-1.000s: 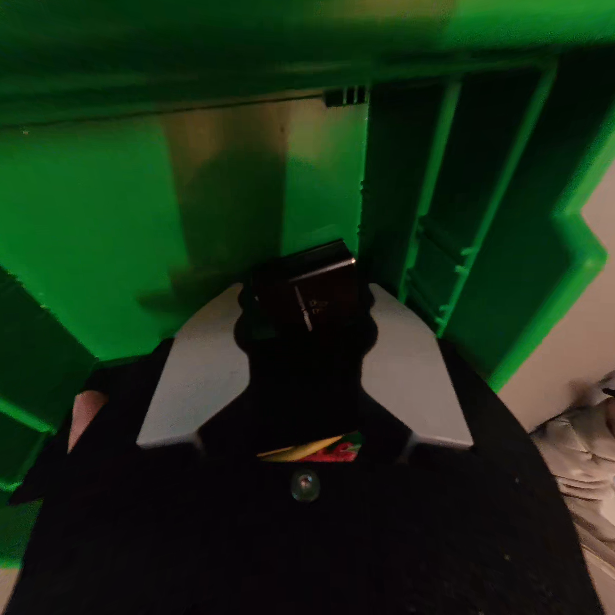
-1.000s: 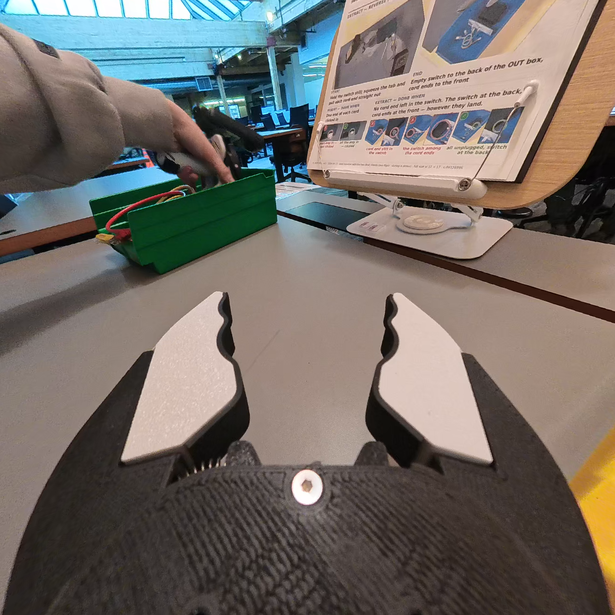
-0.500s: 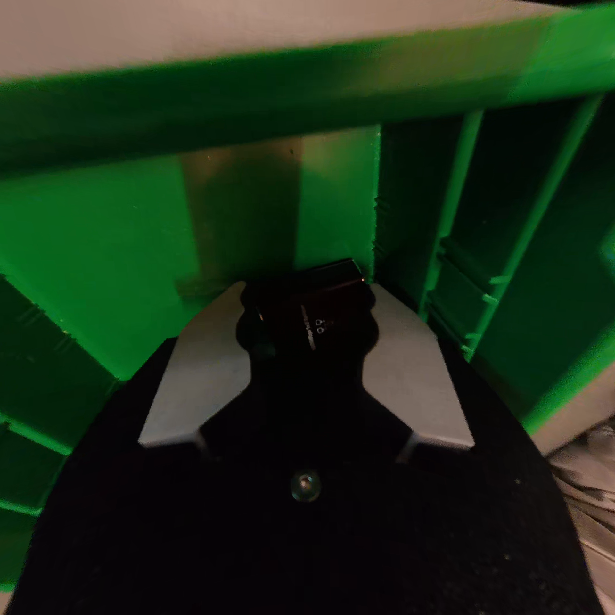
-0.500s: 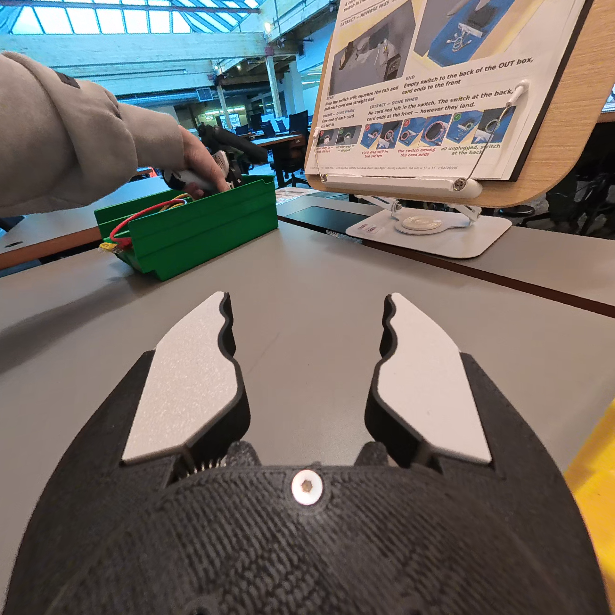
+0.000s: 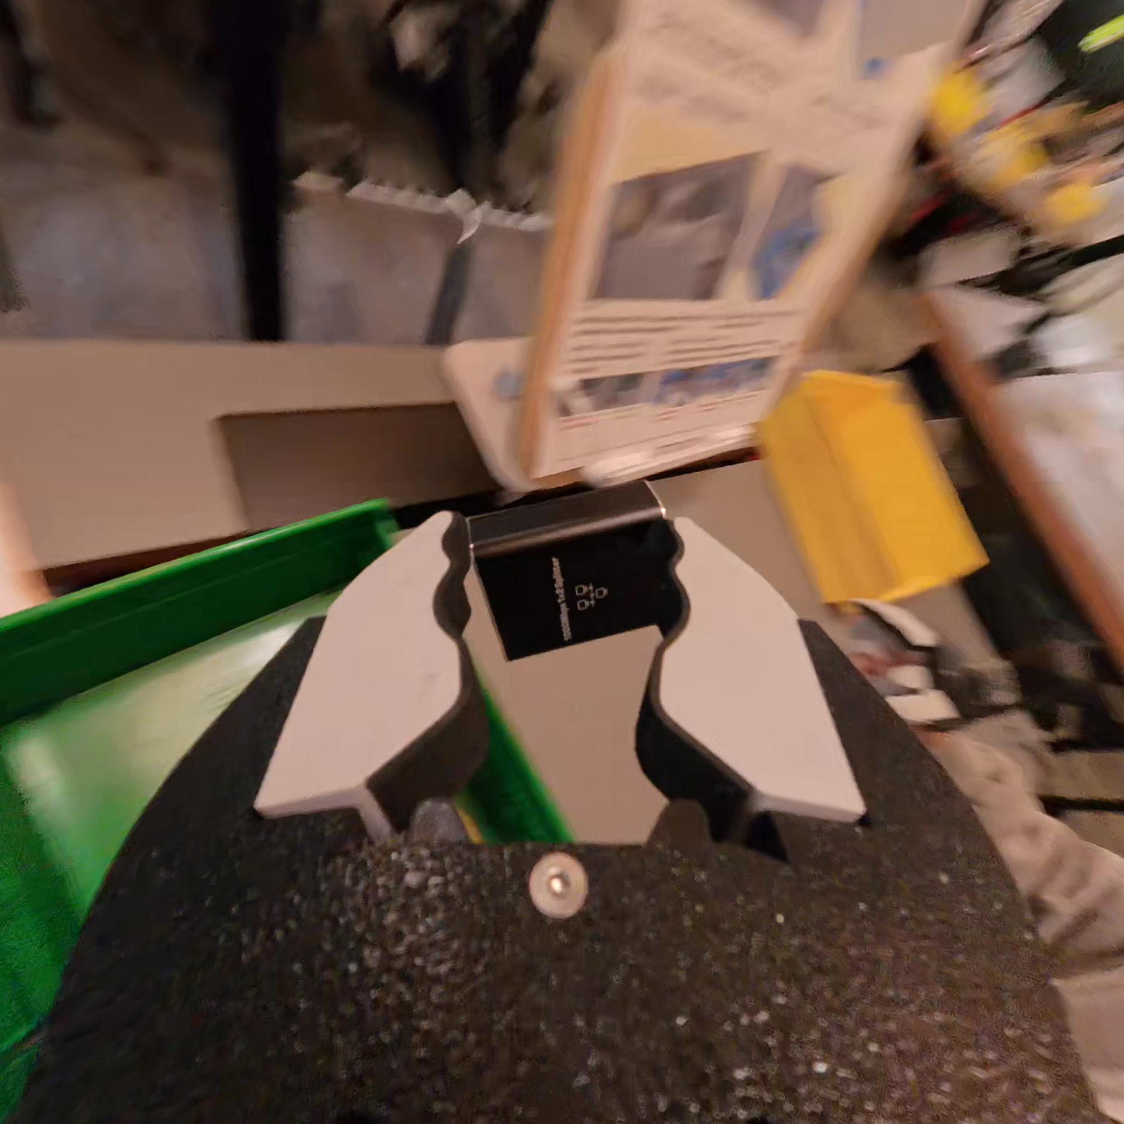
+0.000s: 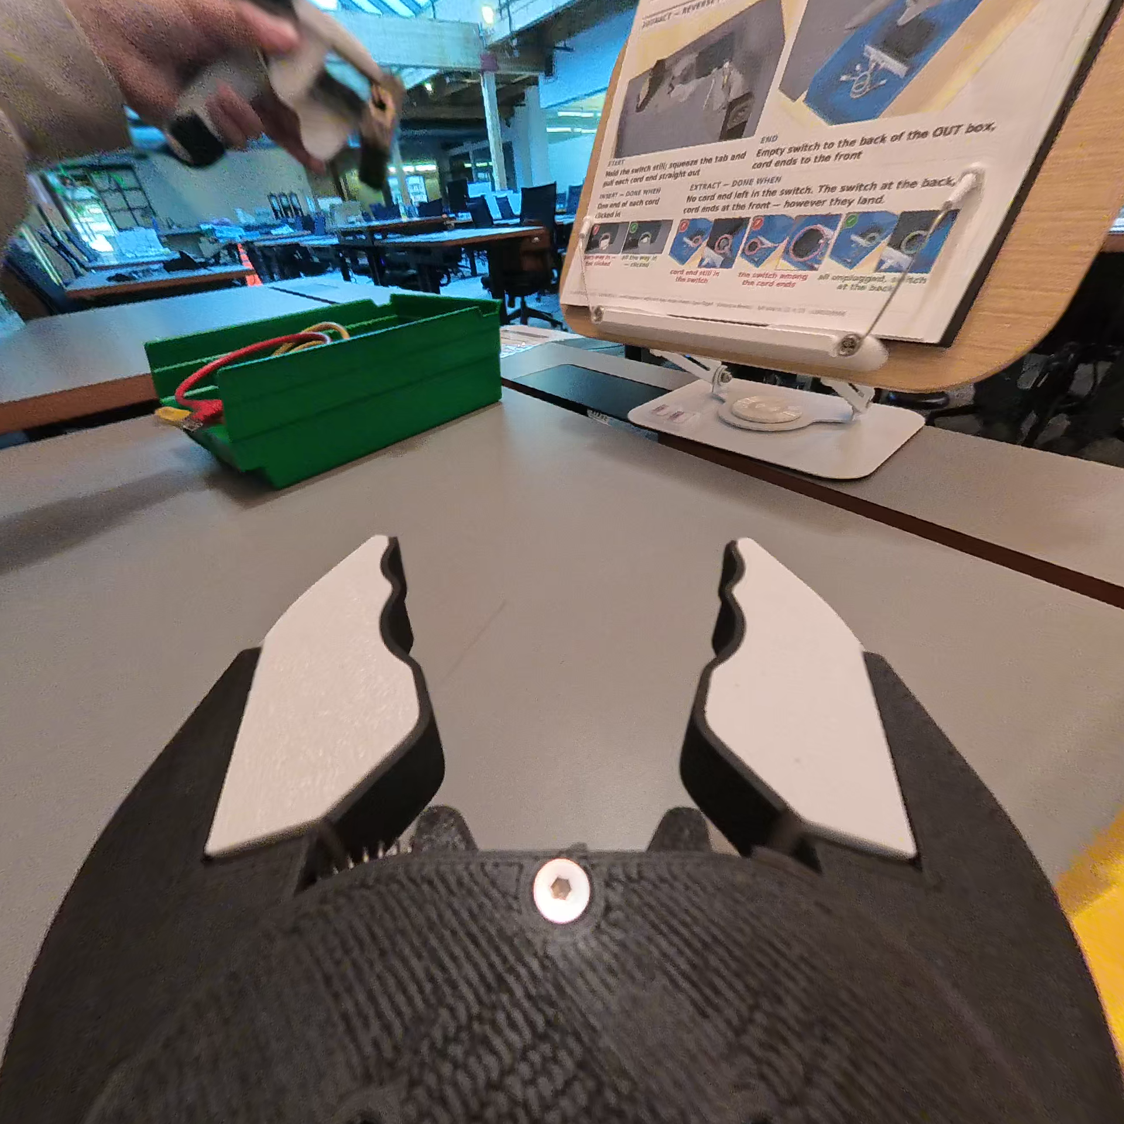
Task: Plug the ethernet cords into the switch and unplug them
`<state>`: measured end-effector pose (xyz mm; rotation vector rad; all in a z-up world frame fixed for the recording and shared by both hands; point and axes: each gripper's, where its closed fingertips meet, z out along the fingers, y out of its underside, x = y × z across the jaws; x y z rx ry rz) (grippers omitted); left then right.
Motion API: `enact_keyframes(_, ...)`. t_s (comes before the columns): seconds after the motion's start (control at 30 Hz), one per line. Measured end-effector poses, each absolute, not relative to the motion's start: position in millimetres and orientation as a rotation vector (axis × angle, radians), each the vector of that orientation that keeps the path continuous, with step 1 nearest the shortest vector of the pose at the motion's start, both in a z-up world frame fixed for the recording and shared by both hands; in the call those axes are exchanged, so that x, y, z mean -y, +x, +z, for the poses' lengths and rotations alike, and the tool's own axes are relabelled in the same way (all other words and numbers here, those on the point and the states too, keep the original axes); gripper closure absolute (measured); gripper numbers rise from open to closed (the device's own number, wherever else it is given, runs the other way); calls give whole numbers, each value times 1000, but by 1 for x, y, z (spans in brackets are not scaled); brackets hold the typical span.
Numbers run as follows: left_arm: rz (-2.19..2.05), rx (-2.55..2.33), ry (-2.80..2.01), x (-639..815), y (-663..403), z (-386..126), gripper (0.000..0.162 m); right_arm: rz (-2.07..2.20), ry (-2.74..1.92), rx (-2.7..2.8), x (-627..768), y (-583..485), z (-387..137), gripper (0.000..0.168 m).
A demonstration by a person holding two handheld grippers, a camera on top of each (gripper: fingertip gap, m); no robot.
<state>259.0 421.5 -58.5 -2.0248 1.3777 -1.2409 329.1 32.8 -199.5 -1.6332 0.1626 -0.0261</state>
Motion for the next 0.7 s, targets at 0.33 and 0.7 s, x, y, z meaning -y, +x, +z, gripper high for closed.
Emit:
enact_keyframes(0.33,-2089,-1384,-1535,-170,237,-48,103,-90,-1458,-11,-62,241,-118,70)
enact_keyframes(0.7,-2681,-1268,-1362,-31,191,-80,103,-452,-1379,252,-27,172,-81,136)
